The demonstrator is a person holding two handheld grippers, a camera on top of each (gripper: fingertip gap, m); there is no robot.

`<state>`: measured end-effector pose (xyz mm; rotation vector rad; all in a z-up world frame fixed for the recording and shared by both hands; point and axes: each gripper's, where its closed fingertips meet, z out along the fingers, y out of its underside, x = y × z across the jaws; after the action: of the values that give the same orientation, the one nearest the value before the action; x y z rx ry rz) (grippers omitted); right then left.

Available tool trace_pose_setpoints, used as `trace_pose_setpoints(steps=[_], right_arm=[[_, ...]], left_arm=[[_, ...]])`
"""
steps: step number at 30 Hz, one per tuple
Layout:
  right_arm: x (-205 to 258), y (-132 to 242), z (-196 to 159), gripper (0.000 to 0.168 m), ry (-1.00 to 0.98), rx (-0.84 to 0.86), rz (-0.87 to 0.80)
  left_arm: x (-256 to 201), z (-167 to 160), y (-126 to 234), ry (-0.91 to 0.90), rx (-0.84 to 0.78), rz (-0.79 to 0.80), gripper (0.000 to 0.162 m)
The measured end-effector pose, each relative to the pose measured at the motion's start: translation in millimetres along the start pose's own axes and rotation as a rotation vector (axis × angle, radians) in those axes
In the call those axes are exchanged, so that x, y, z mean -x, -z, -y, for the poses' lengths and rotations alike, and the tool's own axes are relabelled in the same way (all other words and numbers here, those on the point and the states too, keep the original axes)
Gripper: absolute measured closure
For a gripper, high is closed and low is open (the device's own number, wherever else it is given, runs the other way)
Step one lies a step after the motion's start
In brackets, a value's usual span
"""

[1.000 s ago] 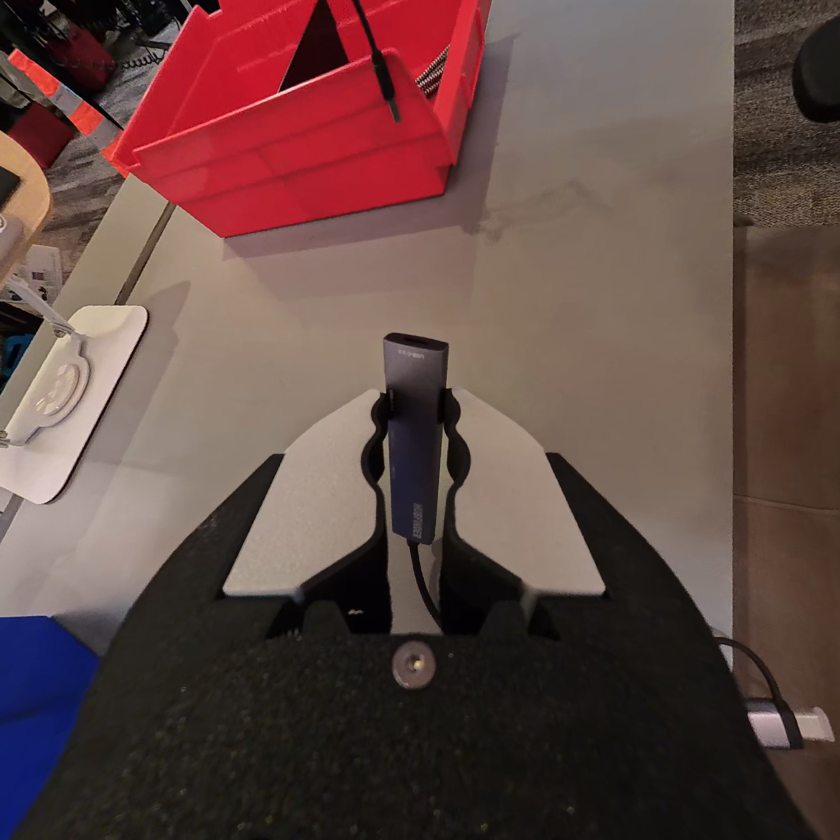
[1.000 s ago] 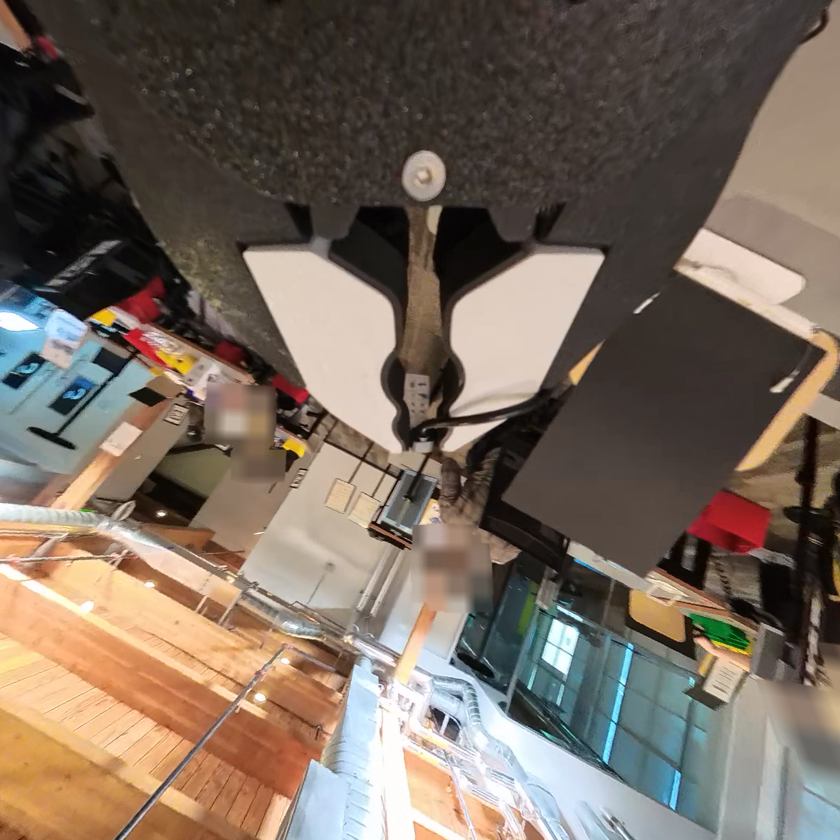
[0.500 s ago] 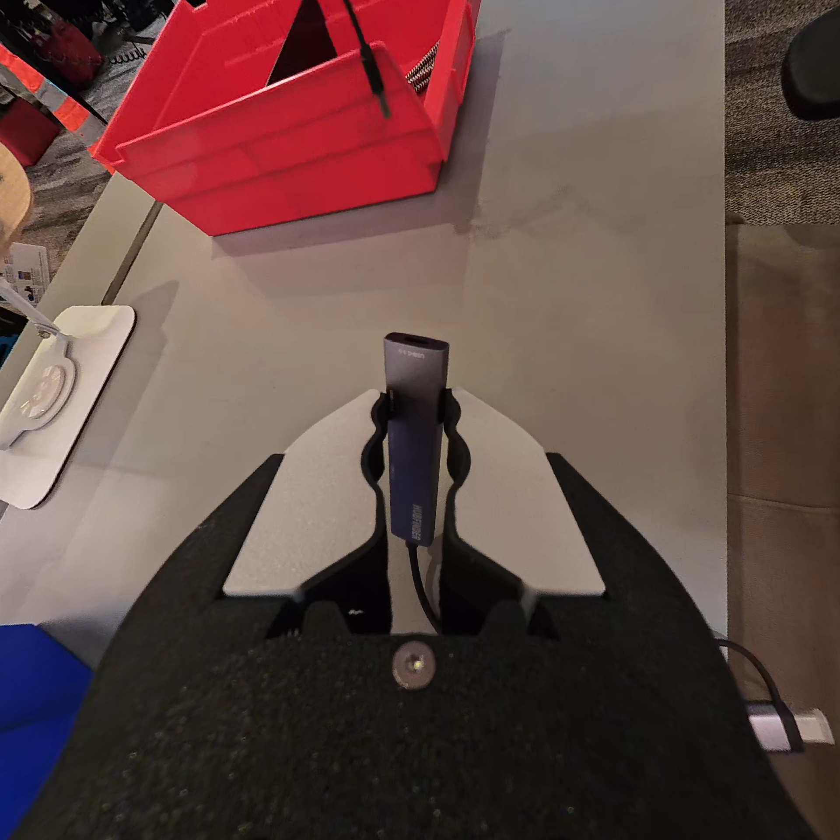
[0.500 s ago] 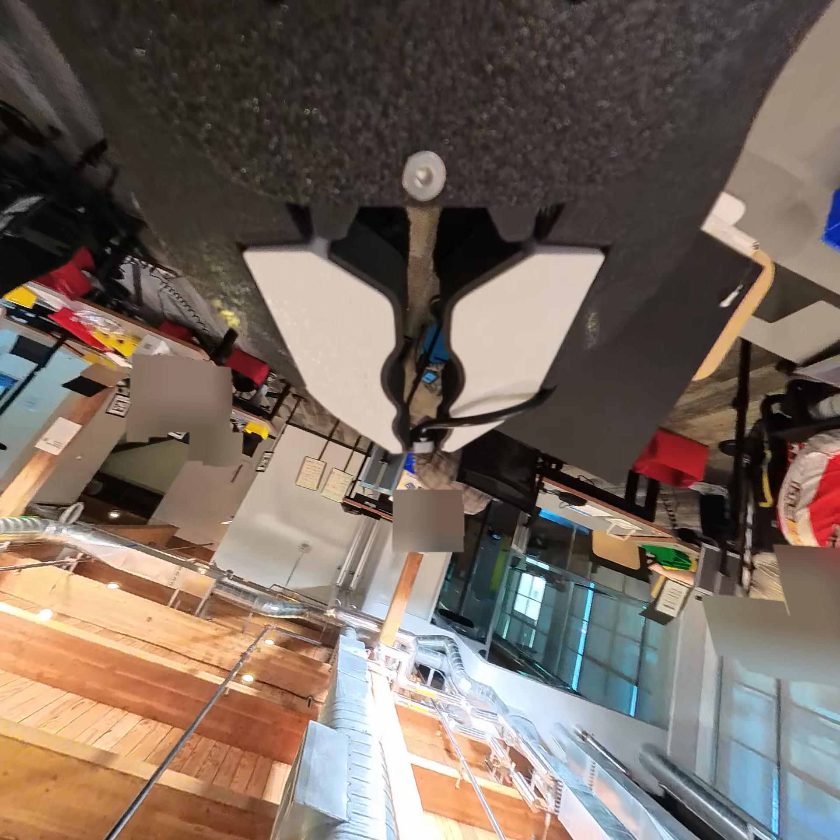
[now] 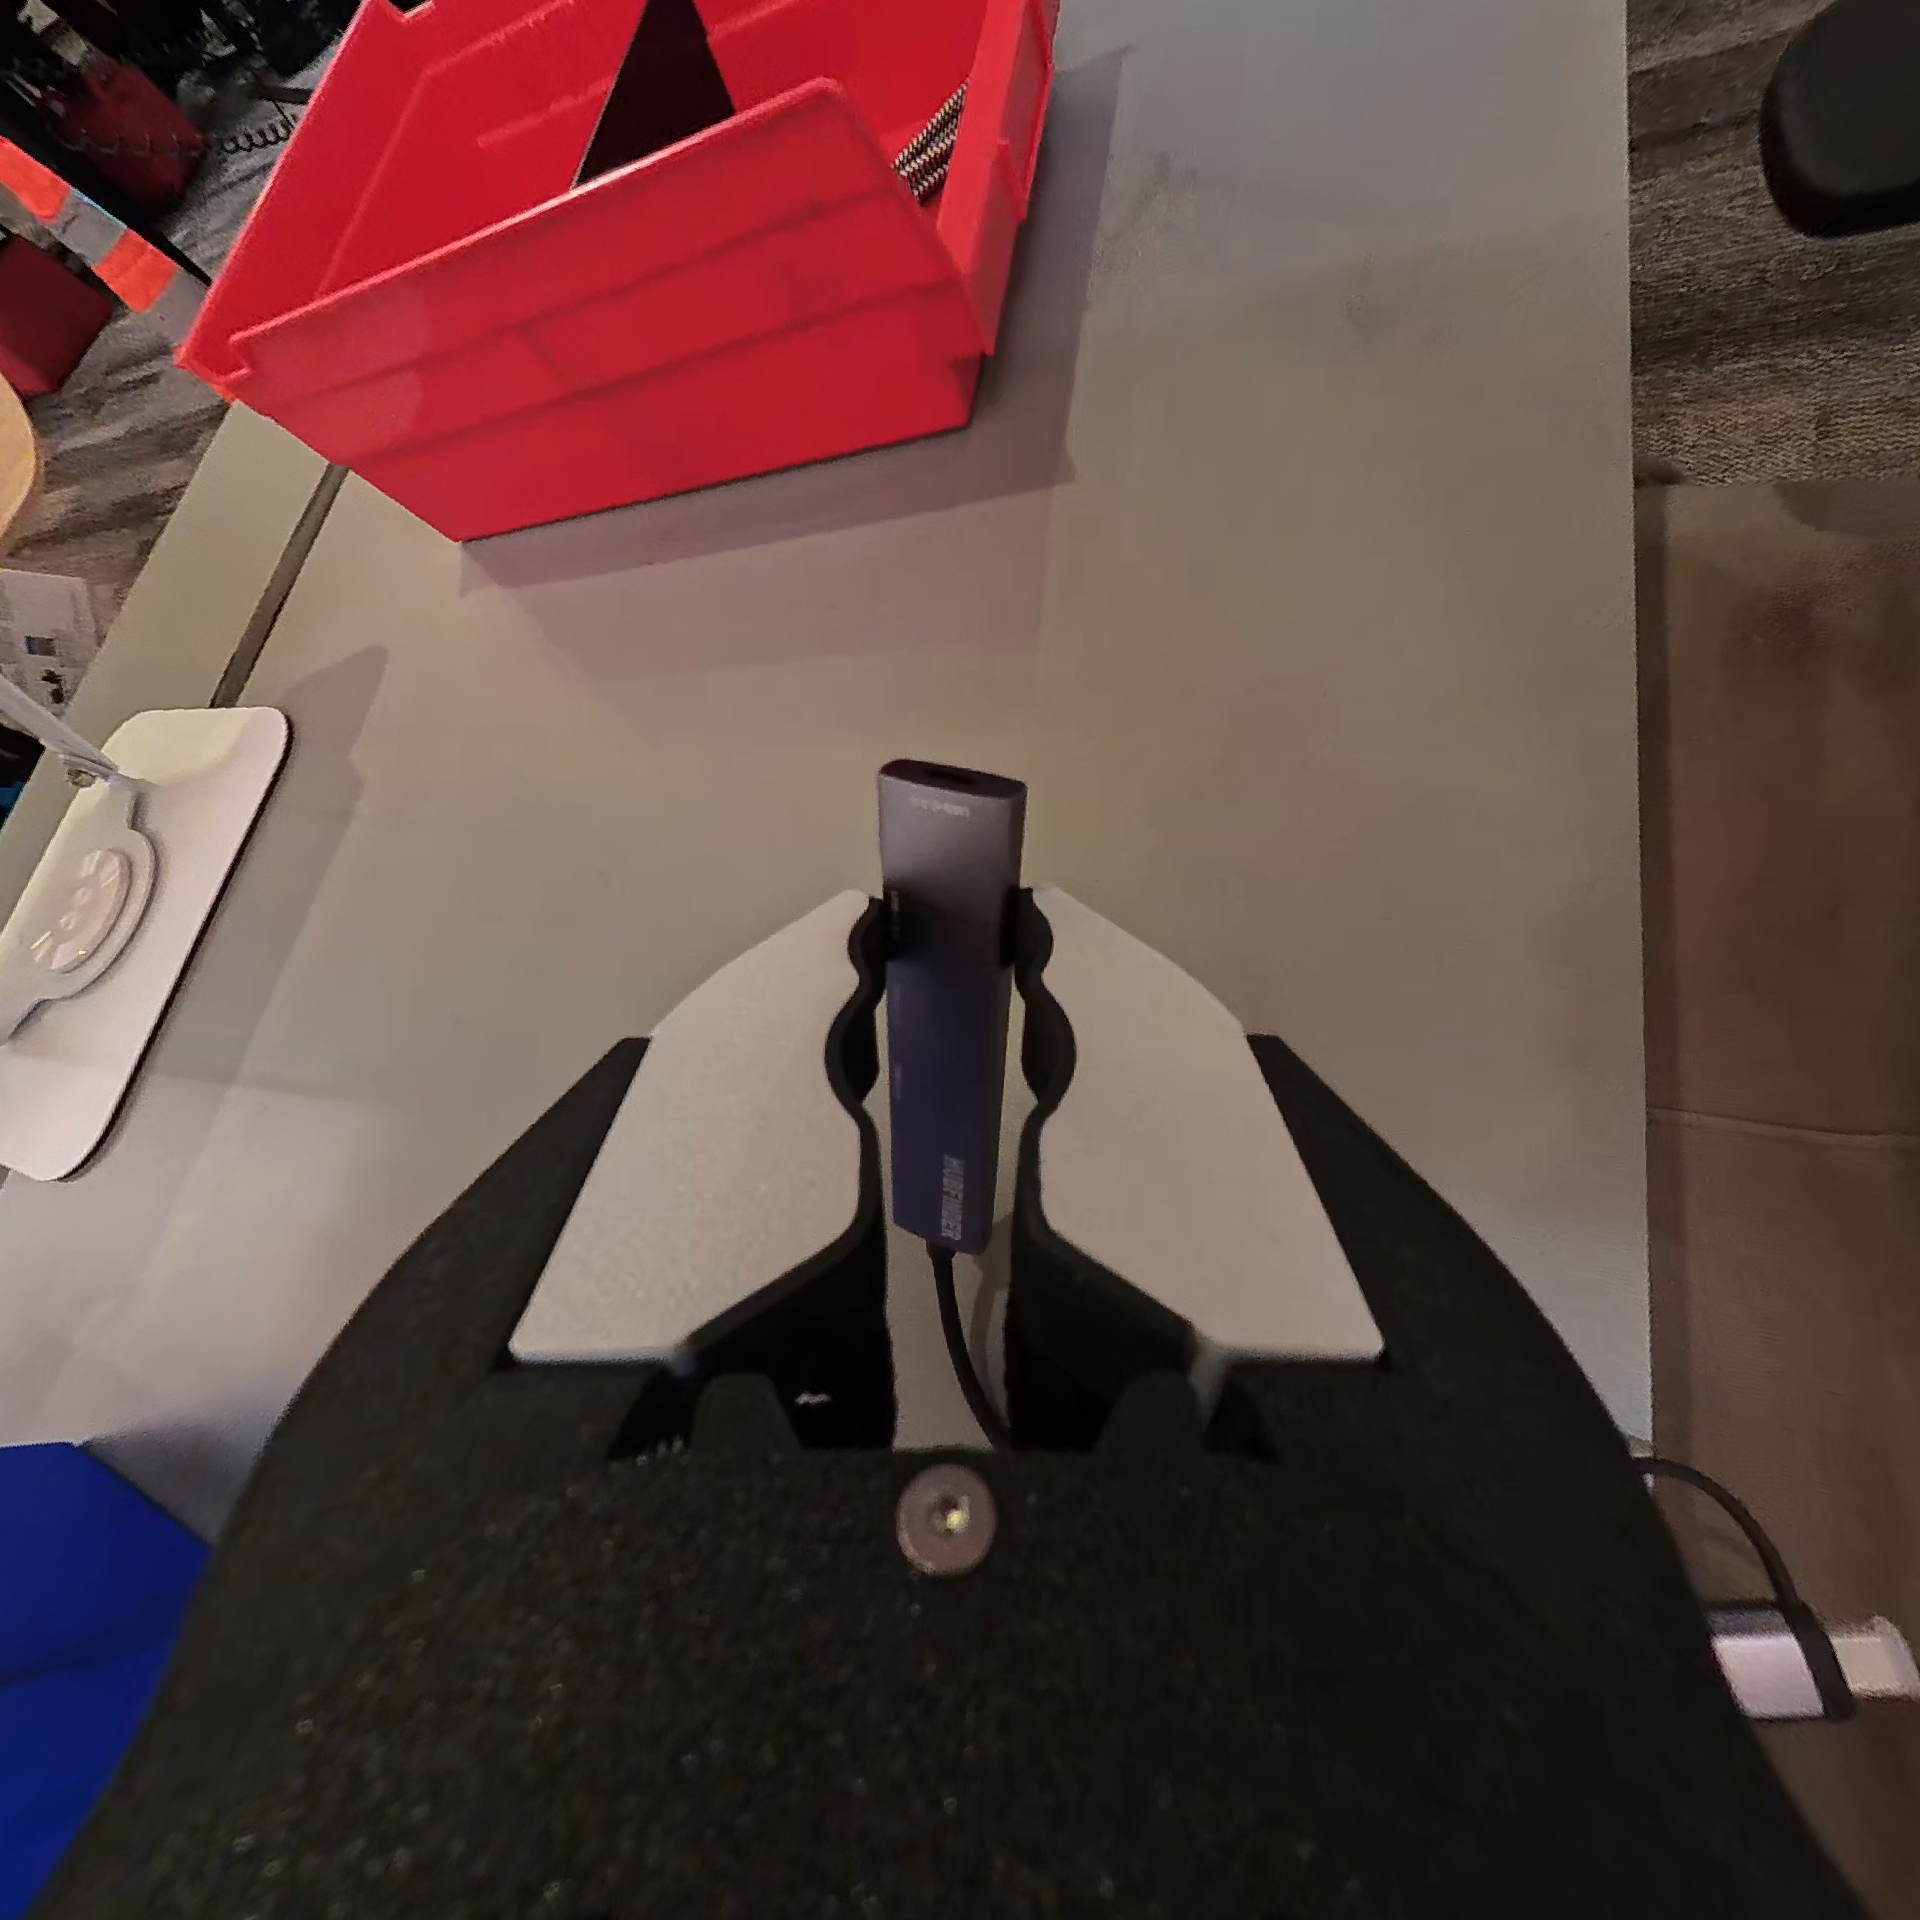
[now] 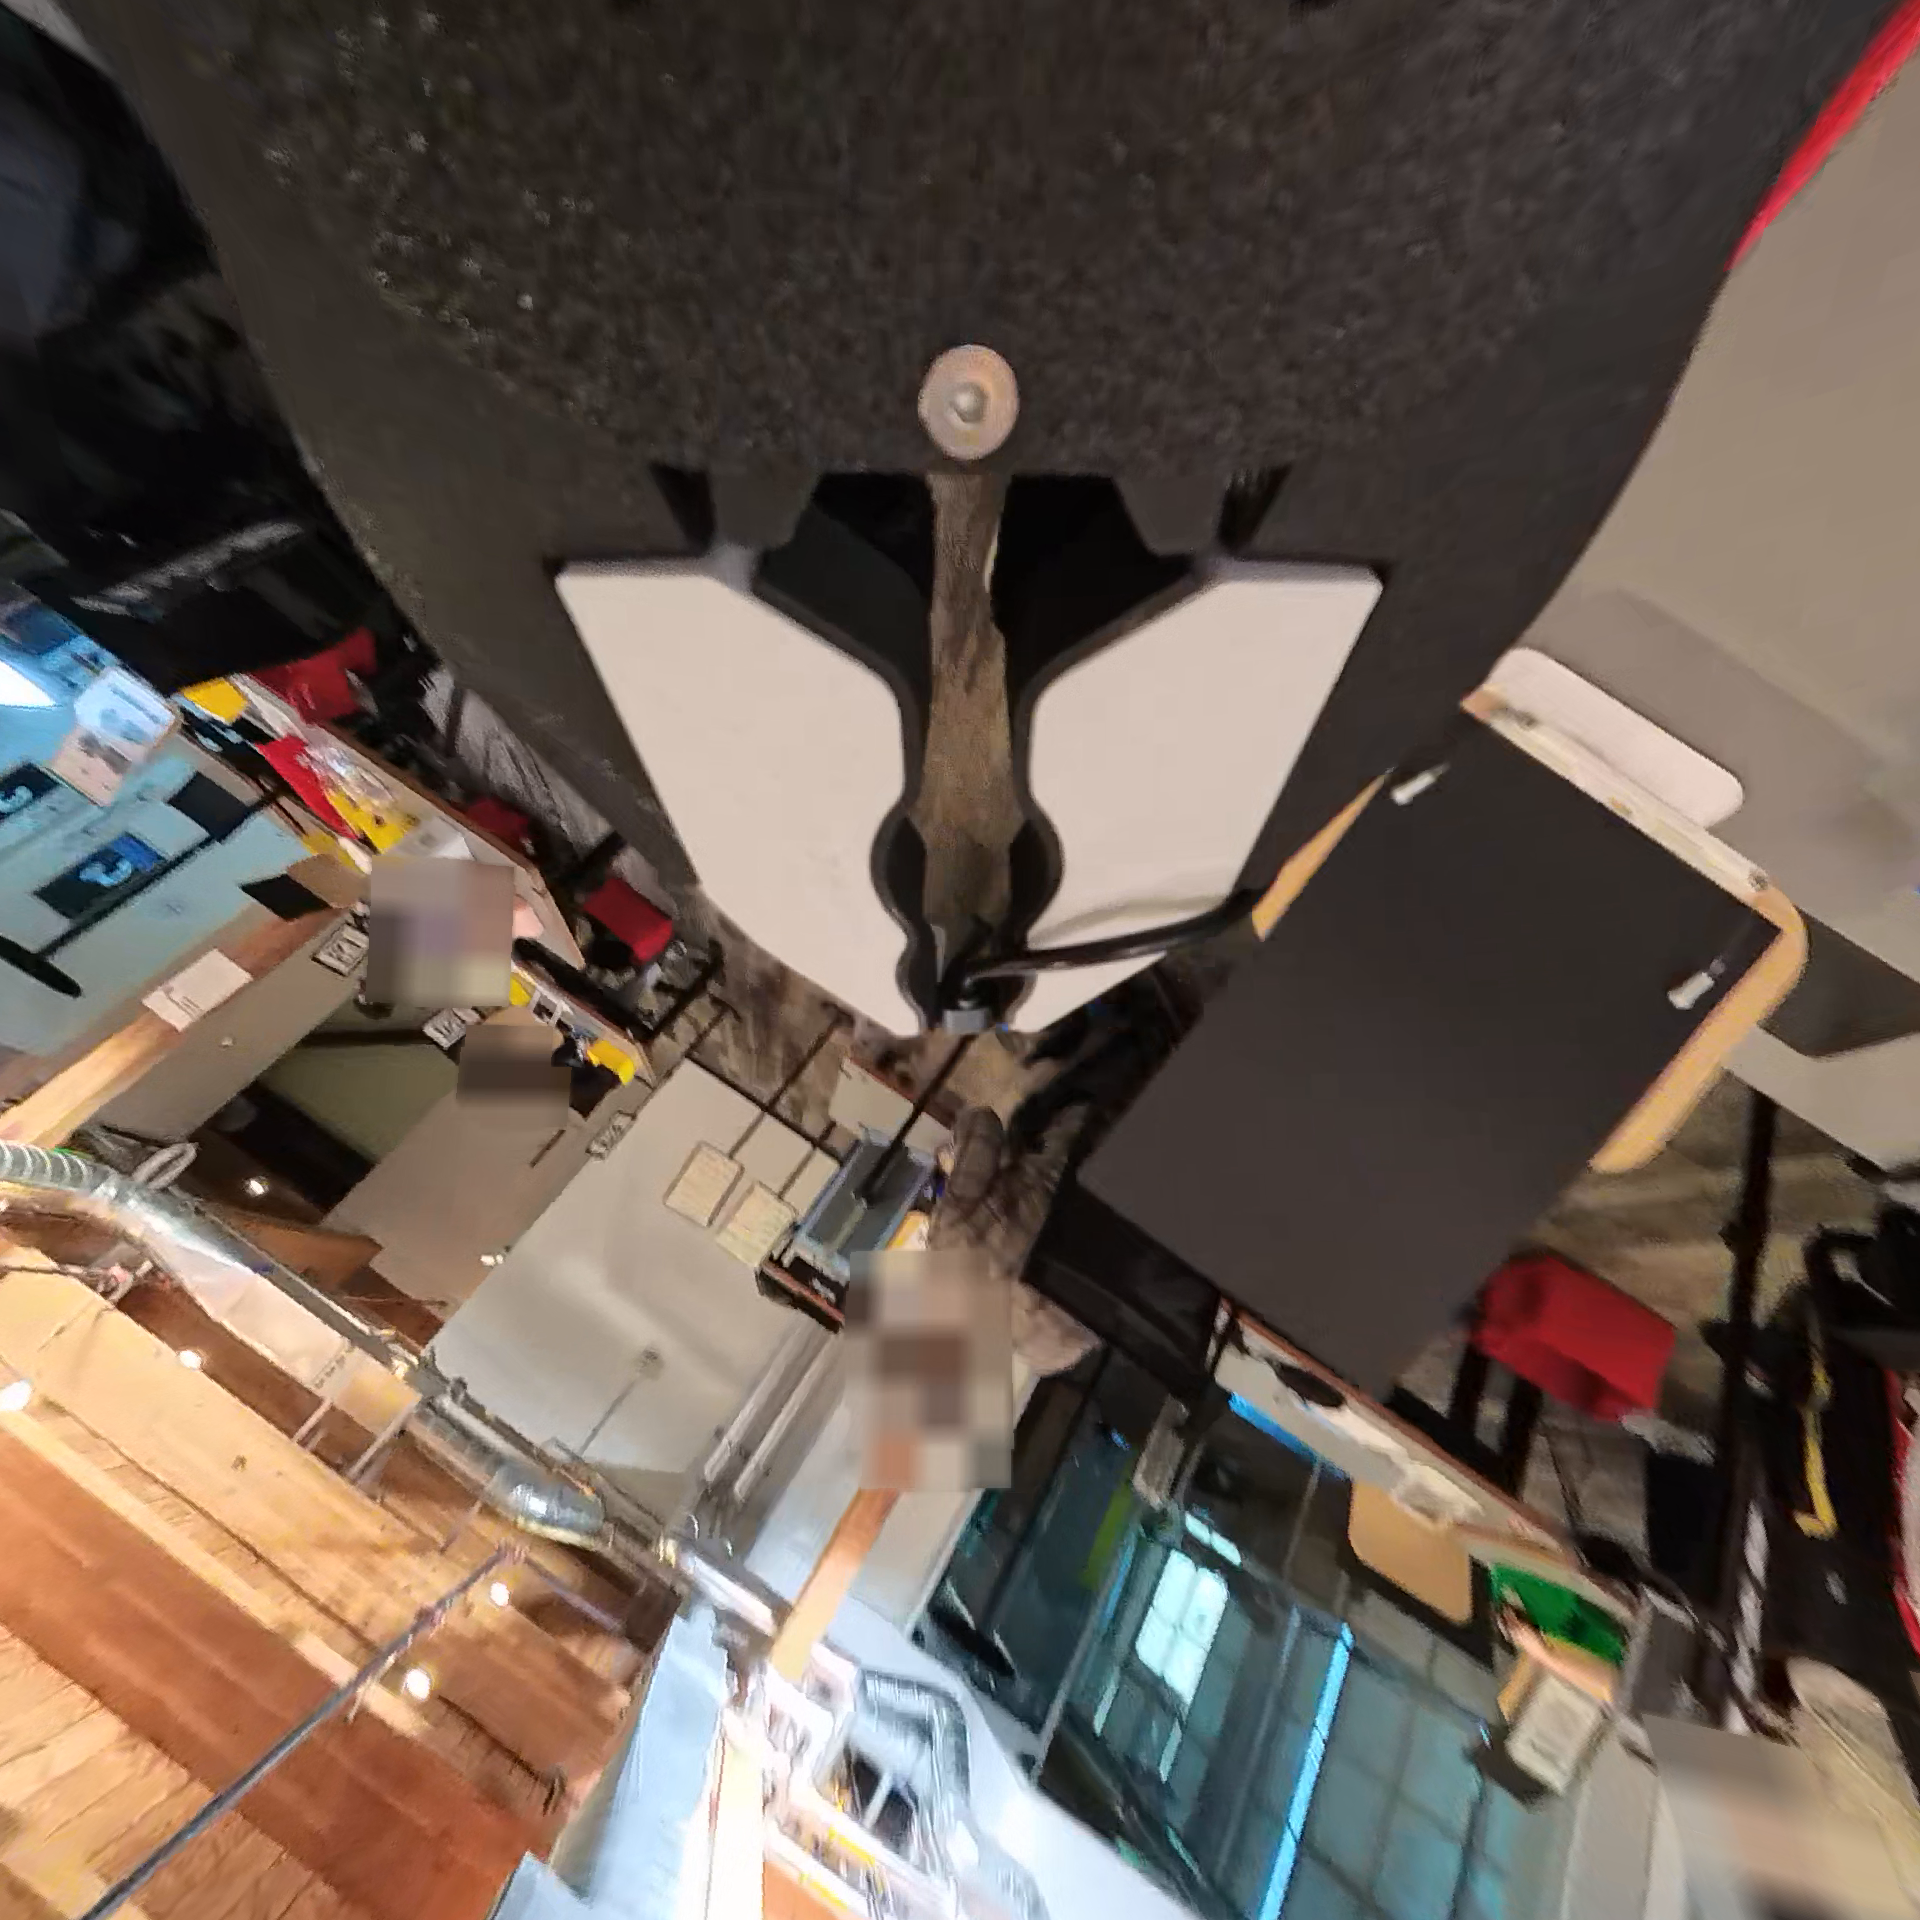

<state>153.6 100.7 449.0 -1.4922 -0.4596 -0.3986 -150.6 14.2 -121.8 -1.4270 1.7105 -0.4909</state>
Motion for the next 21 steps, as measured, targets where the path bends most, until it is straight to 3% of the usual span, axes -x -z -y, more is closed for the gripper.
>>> trace_pose_setpoints(steps=[9,15,21], right_arm=[[36.9,-40.8,-138.9,0.158,0.081,0.306,0.016],[116.7,-43.5,-236.0,0.157,0.044,0.481,0.204],[212.8,-21.5,-356.9,0.158,0.117,0.761,0.429]], left_arm=[[-5.9,0.9,-2.2,-0.027,0.014,-0.012,0.139],[-7.0,-0.8,-4.0,-0.024,0.019,-0.02,0.139],[-7.8,-1.5,-4.5,-0.026,0.02,-0.026,0.139]])
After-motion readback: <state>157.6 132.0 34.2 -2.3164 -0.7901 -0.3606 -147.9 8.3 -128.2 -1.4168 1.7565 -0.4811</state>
